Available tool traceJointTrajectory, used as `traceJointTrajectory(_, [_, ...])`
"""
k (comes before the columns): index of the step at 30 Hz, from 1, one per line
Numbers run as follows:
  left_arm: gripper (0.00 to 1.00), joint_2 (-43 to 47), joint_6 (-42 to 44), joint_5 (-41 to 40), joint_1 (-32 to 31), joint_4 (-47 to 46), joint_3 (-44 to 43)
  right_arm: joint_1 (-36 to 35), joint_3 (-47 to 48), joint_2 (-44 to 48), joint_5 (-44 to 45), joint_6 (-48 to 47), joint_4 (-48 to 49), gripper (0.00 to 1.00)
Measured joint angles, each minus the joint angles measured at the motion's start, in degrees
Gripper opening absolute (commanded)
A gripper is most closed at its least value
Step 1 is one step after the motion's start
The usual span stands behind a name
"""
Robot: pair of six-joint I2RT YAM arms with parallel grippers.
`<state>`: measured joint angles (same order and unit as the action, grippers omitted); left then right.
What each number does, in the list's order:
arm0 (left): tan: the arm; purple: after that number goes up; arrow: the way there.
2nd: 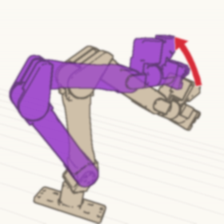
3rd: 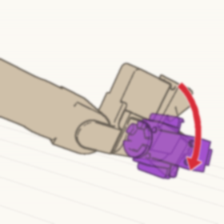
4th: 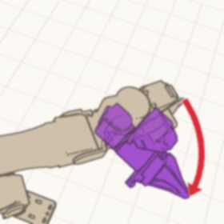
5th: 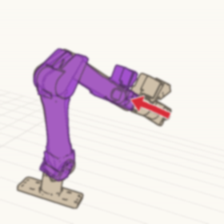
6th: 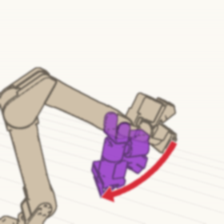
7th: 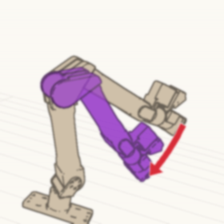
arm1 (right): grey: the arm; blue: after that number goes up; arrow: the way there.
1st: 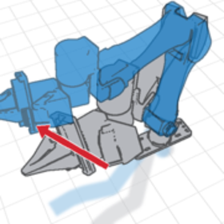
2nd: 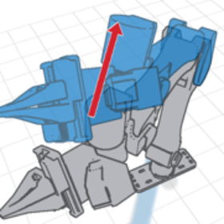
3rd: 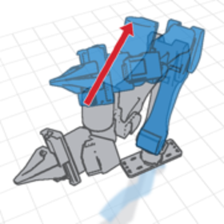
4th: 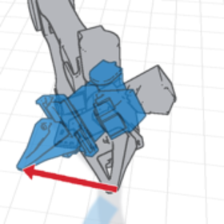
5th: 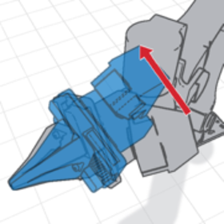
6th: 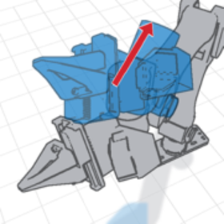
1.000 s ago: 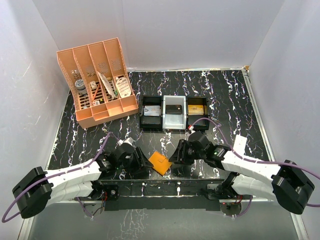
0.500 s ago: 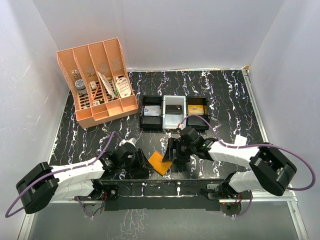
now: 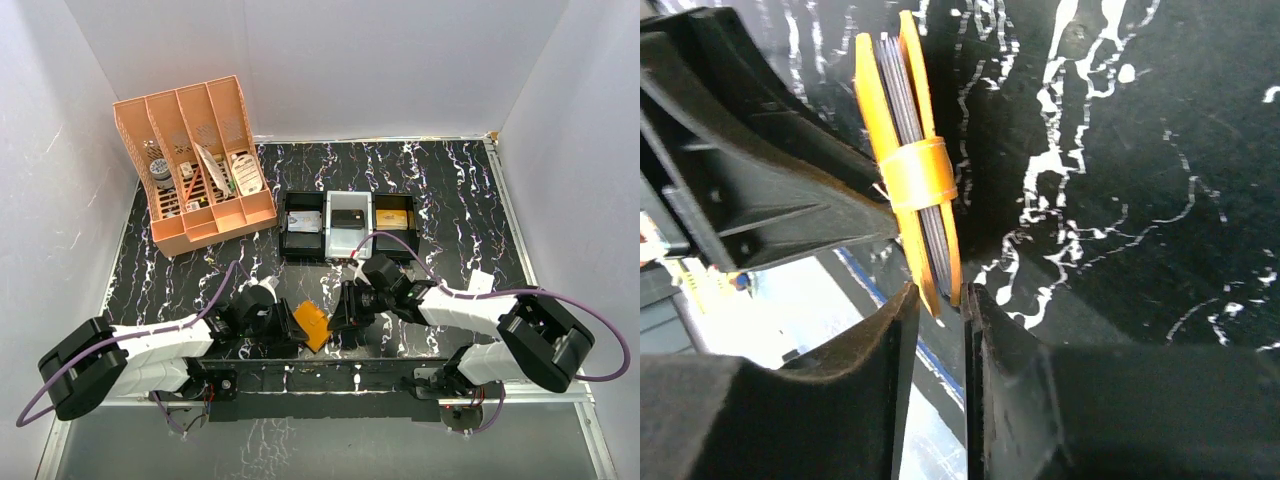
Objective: Take the credit cards out of the card holder
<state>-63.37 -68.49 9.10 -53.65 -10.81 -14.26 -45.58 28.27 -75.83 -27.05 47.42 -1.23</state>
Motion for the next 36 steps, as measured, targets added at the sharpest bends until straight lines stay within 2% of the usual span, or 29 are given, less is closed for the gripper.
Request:
traceJointTrajectory(3, [0.35,0.8,1.3,0.0,0.0,1.1,0.0,0.0,-1.9,1.7,-0.9,3.2,4.1,0.09])
traceJointTrajectory(6, [0.51,2.1,2.2,0.0,0.0,2.1,-0.1,0.0,-3.1,3.1,-1.4,5.4,6.1,0.07])
traceJointTrajectory(10, [0.55,6.5,2.8,-1.6,-0.1,5.7,-0.5,-0.1,-3.1,7.8,2.0,5.8,3.6,0.0])
traceJointTrajectory(13, [0.61,11.5,3.2,-3.8,-0.1,10.0,-1.0,0.0,-3.3,13.4,6.1,6.0,1.3,0.0])
traceJointTrajectory(18, [0.64,18.8,3.3,-7.6,-0.1,16.8,-3.3,0.0,-2.6,21.9,14.4,5.1,-6.9,0.0])
traceJointTrajectory(25, [0.65,25.2,3.3,-14.6,-0.1,28.7,-7.0,0.0,1.9,27.6,23.8,-0.2,-17.5,0.0])
traceJointTrajectory(31, [0.63,29.0,2.4,-22.1,-0.1,40.0,-11.1,-0.1,9.9,21.4,24.8,-7.5,-21.3,0.0])
traceJointTrajectory(34, [0.63,31.5,2.2,-26.2,-0.1,45.0,-14.4,-0.7,11.0,17.9,23.5,-11.2,-21.5,0.0])
traceJointTrajectory(36, [0.67,32.8,1.9,-29.2,-0.1,48.3,-16.6,-1.4,11.0,16.5,22.8,-12.9,-22.4,0.06])
